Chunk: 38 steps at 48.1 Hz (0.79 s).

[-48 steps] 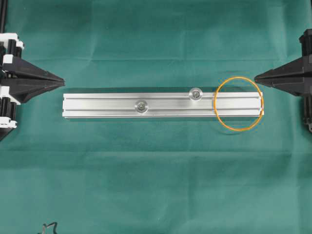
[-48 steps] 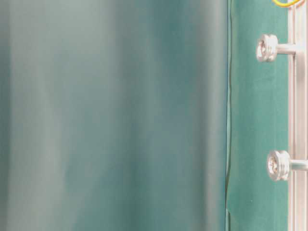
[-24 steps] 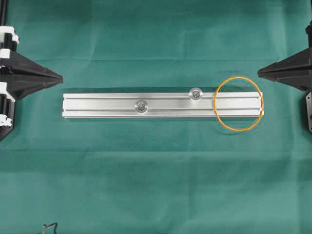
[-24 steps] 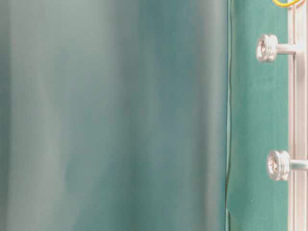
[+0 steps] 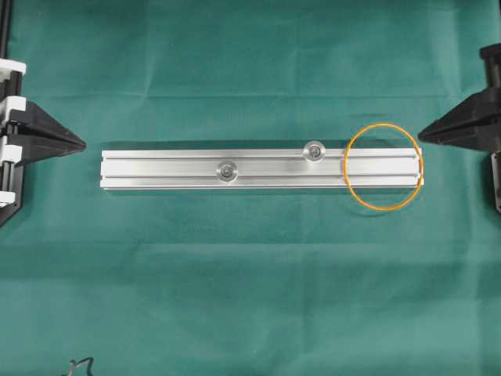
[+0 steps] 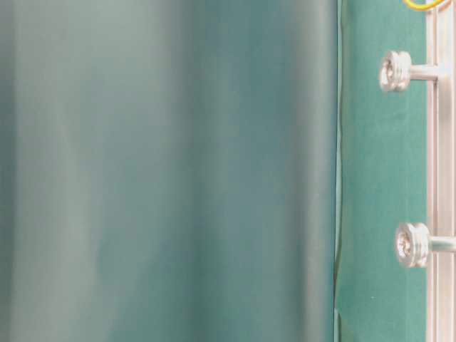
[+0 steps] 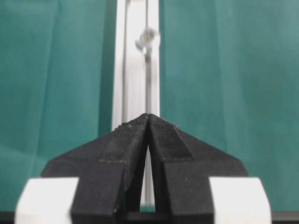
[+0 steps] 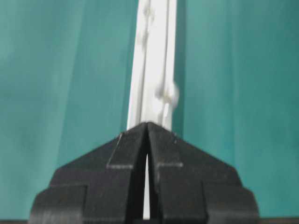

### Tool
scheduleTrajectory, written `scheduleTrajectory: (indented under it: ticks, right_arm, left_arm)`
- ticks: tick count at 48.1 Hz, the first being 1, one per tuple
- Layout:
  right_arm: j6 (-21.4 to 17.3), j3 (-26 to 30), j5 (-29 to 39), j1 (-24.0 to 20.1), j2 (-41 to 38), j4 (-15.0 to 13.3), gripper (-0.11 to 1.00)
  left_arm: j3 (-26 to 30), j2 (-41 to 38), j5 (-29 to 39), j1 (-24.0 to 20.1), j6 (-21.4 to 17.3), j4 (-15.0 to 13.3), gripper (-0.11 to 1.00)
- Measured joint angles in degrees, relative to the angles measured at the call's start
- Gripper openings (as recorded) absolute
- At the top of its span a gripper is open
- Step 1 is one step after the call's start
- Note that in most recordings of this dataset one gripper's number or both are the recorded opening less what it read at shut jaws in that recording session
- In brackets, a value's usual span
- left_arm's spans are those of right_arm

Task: Hook the rubber onto the shaft.
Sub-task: 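Move the right gripper toward the orange rubber band at the rail's right end, then open the right gripper and lower it over the band's near edge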

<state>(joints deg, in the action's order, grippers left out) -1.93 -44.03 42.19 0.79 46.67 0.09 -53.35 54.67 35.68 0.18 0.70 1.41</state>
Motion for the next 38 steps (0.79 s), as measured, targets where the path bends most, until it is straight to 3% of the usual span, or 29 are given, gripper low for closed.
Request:
scheduleTrajectory:
  ticks: [11, 24, 38]
  right_arm:
    - [0.00, 1.14, 3.60, 0.00, -3.96, 0.00, 0.03]
    - [-0.09, 1.93, 5.01, 0.00, -4.13, 0.00, 0.03]
    - [-0.09, 2.81, 11.16, 0.09, -4.22, 0.00, 0.03]
  left_arm:
    - [0.35, 0.00, 2.29, 0.00, 0.00, 0.00, 0.00]
    - [0.26, 0.00, 2.37, 0.00, 0.00, 0.00, 0.00]
    - [0.35, 0.09, 2.46, 0.00, 0.00, 0.00, 0.00]
